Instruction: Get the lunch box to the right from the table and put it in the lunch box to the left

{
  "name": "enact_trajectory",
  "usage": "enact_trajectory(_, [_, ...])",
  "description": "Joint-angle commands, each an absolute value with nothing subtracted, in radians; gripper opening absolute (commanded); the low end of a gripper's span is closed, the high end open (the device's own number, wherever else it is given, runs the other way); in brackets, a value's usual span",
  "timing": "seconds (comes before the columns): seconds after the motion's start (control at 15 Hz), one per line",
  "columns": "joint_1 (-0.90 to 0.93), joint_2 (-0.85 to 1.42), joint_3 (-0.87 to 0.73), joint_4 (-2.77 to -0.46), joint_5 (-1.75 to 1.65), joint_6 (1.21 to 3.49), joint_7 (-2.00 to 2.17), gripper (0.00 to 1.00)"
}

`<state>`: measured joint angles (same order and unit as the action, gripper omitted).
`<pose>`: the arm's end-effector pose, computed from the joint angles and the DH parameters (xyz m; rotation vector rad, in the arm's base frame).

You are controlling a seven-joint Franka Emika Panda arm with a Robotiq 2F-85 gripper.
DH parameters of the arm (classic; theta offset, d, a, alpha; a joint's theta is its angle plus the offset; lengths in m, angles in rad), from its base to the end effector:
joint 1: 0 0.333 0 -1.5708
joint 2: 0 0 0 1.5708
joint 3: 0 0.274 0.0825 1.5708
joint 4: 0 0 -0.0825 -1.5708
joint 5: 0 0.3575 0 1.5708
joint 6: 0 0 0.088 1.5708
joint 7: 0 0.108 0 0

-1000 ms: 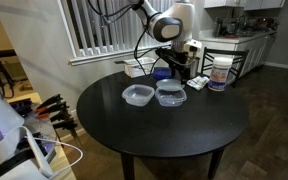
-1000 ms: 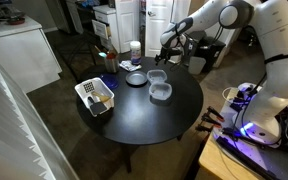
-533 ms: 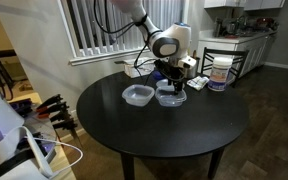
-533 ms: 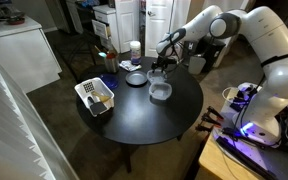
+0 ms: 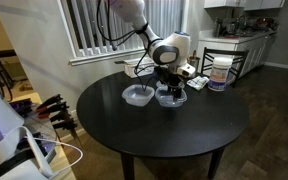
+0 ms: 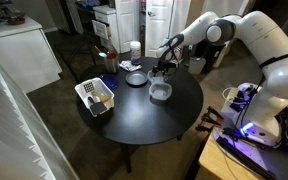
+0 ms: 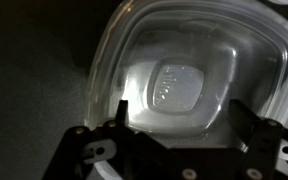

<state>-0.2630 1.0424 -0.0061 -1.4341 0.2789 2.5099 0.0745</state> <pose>0.6312 -0.1755 0.0643 -2.8643 0.8288 -0.0734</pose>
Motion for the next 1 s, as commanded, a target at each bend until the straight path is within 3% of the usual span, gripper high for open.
enact_trajectory(0.0, [-0.251, 0.964, -0.006, -1.511, 0.277, 2.529, 0.068, 1.00])
enact_trajectory(0.4, [-0.211, 0.853, -0.065, -1.603, 0.247, 2.490, 0.117, 1.00])
enact_trajectory(0.93, [-0.184, 0.872, -0.176, -1.586, 0.179, 2.356, 0.221, 1.00])
